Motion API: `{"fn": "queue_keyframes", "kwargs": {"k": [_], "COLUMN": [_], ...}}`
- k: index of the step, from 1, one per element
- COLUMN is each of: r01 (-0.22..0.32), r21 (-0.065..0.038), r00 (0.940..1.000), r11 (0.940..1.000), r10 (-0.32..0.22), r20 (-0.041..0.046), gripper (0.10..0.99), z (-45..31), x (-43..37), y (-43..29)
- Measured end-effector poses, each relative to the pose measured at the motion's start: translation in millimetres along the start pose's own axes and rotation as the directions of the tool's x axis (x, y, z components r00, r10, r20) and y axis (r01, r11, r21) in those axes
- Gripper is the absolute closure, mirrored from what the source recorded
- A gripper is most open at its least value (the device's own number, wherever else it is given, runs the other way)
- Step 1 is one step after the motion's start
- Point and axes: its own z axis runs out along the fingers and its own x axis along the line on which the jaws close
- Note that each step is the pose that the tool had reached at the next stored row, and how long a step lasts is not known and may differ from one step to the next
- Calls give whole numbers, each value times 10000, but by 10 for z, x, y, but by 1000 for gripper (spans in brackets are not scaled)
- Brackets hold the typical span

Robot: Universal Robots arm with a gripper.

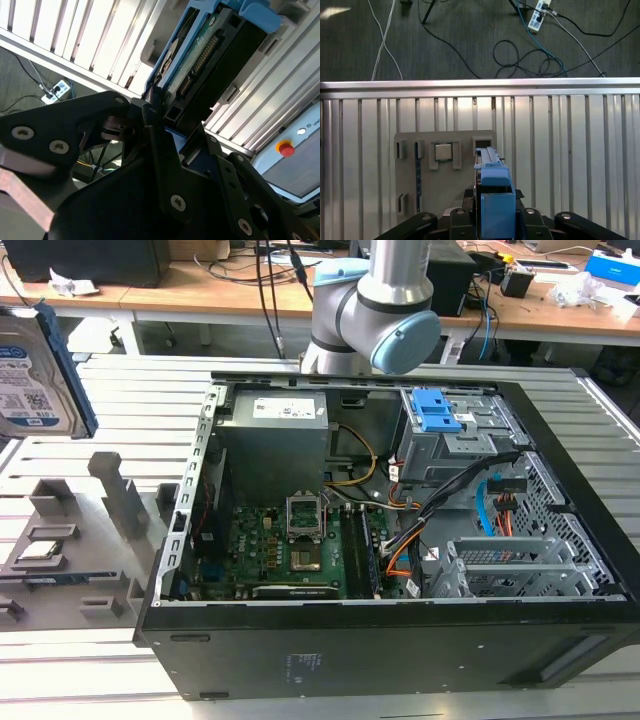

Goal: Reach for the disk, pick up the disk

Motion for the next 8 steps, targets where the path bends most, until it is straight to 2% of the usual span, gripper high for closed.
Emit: {"fn": "queue_keyframes", "kwargs": {"k": [8], "r01": [0], "r21": [0], "r00": [10000], "r11": [10000], "r10": [0], "r20": [-1], "gripper": [718], "z": [-177], "x": [0], "y": [6]}}
